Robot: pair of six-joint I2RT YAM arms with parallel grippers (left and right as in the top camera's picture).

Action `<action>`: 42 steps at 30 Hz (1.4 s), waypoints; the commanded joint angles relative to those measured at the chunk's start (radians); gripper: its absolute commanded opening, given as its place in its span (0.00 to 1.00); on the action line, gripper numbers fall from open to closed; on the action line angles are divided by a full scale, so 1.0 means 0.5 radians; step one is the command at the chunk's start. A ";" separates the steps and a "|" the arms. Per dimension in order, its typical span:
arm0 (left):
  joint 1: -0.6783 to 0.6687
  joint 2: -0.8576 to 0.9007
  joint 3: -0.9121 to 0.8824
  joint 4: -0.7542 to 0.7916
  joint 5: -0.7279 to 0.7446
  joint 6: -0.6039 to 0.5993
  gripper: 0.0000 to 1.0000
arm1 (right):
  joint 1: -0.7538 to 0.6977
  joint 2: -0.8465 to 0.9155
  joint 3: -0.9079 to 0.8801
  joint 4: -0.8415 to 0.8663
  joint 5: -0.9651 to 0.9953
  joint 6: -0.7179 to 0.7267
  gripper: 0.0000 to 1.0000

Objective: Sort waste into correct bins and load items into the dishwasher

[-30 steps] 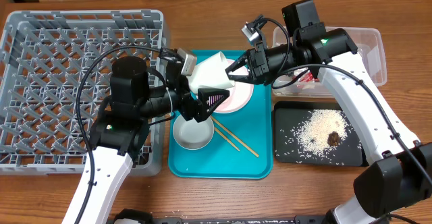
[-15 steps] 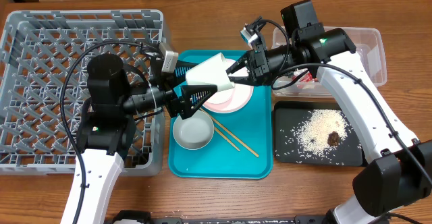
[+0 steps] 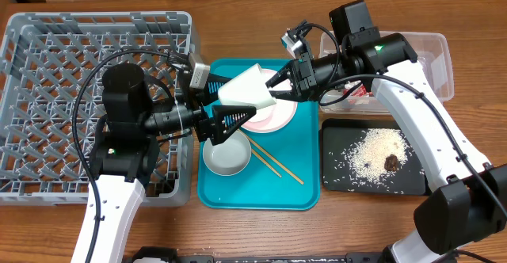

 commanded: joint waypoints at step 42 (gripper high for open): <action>0.668 -0.089 0.282 -1.711 -2.248 0.062 0.04 | -0.741 -0.320 0.025 -0.725 2.115 -0.235 0.48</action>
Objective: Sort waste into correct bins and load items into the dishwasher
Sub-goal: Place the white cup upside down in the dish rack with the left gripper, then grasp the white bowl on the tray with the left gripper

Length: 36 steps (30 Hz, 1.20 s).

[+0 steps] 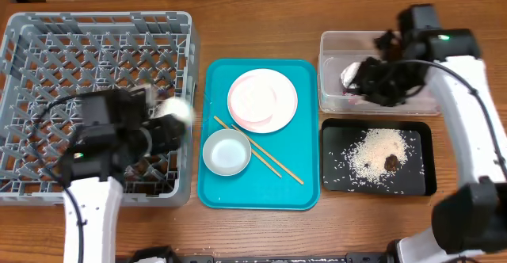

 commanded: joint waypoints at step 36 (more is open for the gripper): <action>-0.659 0.590 0.626 -0.264 -0.266 -0.011 1.00 | -0.238 -0.235 0.024 -0.128 0.212 -0.114 0.68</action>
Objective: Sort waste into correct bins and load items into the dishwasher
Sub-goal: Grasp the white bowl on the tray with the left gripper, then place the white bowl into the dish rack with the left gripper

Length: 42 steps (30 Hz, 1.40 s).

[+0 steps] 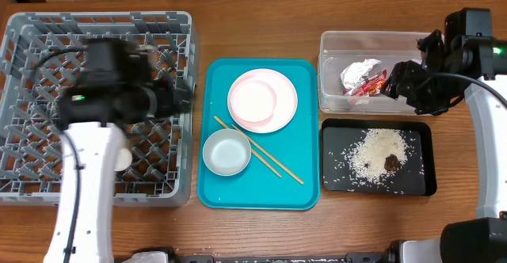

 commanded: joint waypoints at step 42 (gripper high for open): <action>0.888 0.767 0.349 -0.171 1.606 1.331 0.04 | -0.003 -0.009 0.023 -0.050 0.014 -0.008 0.68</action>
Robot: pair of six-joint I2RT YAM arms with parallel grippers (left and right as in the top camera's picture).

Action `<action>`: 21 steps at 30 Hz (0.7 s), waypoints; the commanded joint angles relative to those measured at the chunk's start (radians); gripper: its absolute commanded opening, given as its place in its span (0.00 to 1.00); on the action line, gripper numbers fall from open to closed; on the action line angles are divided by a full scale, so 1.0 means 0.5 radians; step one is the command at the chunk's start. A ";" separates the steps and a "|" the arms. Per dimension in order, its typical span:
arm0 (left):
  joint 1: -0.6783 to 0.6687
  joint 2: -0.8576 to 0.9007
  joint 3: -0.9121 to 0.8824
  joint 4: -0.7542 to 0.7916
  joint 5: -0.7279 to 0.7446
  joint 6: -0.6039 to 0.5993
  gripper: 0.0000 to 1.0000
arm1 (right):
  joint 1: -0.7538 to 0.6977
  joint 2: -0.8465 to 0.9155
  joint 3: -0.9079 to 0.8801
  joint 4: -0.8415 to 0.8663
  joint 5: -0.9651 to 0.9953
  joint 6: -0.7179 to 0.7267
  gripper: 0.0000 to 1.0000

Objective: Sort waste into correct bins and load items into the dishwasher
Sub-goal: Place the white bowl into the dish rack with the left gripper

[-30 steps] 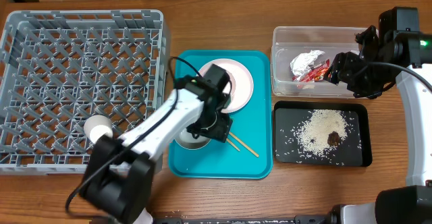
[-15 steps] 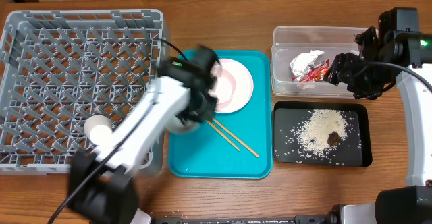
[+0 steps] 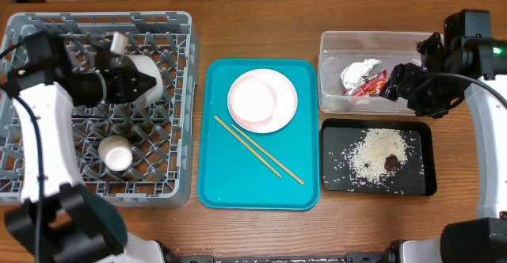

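My left gripper (image 3: 145,85) reaches over the grey dish rack (image 3: 47,33), shut on a white bowl (image 3: 139,86) held on its side above the rack's middle. A white cup (image 3: 116,154) sits in the rack below it. On the teal tray (image 3: 230,192) lie stacked pink-white plates (image 3: 261,99) and a pair of chopsticks (image 3: 258,150). My right gripper (image 3: 394,84) hovers open at the right edge of the clear bin (image 3: 333,41), holding nothing. Crumpled foil (image 3: 358,73) and a red wrapper (image 3: 369,85) lie in that bin.
A black tray (image 3: 333,176) with scattered rice and a dark food scrap (image 3: 391,162) sits below the clear bin. Cardboard shows at the far top left corner. Brown tabletop surrounds the rack, tray and bins.
The white bowl has left the teal tray and is now in my left gripper over the rack. My left arm now reaches in from the rack's left side. The right arm has not moved.
Both grippers first met over the teal tray around a white object. Then my left arm was at the rack with a white cup, my right over the clear bin. Later the cup sat in the rack and foil lay in the bin. Now the bowl is above the rack.
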 commanded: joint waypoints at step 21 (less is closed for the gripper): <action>0.440 0.626 0.012 0.063 0.806 0.546 0.04 | -0.002 -0.009 0.022 -0.027 0.014 -0.009 0.68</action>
